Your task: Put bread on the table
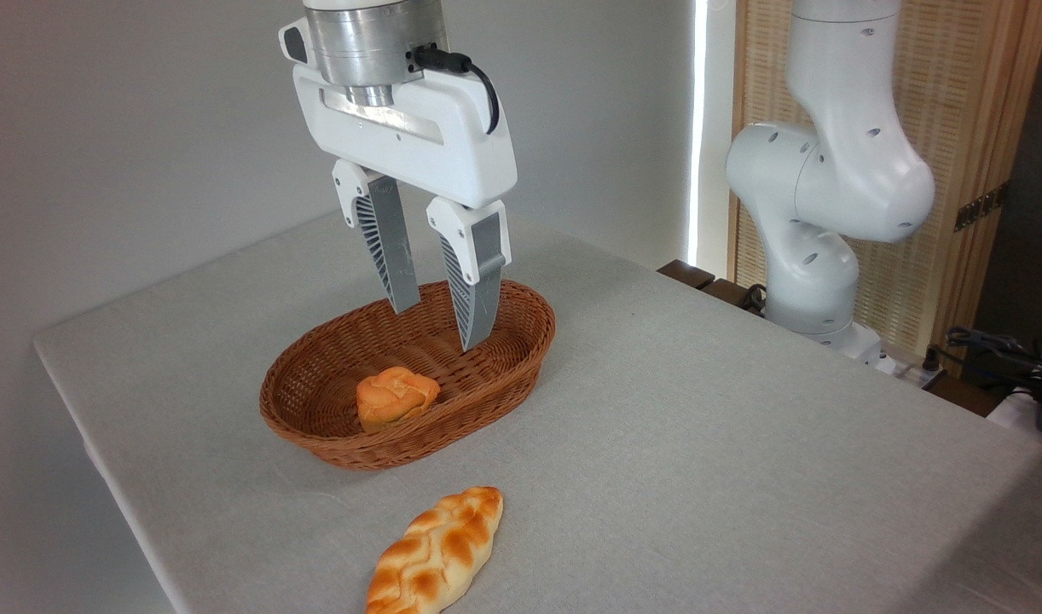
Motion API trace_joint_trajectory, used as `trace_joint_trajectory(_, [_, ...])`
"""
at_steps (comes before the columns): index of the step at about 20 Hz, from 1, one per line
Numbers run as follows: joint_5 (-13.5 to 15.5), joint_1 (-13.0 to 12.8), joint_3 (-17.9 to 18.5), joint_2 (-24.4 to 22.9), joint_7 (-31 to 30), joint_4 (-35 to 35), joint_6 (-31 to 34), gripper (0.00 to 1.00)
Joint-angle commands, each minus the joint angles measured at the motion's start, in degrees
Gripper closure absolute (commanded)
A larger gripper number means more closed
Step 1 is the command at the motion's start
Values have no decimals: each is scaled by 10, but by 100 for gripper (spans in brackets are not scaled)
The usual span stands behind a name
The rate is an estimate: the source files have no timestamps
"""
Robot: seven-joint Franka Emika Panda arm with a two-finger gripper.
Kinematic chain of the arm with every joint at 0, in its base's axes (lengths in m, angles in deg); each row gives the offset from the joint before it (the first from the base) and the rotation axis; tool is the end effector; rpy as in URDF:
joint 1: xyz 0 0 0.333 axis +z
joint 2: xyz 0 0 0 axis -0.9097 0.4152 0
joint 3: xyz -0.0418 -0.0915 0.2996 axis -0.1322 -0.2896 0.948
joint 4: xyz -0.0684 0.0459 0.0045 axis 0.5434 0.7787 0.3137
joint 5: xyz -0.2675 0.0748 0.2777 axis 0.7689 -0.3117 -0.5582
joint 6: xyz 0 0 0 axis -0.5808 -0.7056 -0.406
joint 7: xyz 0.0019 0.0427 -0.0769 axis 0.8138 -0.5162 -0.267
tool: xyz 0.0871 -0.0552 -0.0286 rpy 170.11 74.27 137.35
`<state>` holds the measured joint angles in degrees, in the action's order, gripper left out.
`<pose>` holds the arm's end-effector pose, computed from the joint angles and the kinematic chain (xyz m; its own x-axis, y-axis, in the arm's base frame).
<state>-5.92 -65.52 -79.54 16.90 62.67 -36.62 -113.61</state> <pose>0.5495 0.0034 0.6128 0.7669 -0.6414 0.0230 -0.6416 -0.7670 0.0077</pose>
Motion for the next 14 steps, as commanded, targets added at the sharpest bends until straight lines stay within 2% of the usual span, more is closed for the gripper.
trace_joint_trajectory(1, [11,-3,-2,-9,7,-1,19,0])
trace_joint_trajectory(11, [12,-3,-4,-9,5,-2,8,0])
trace_joint_trajectory(14, [31,-4,-24,-9,1,-5,4,0])
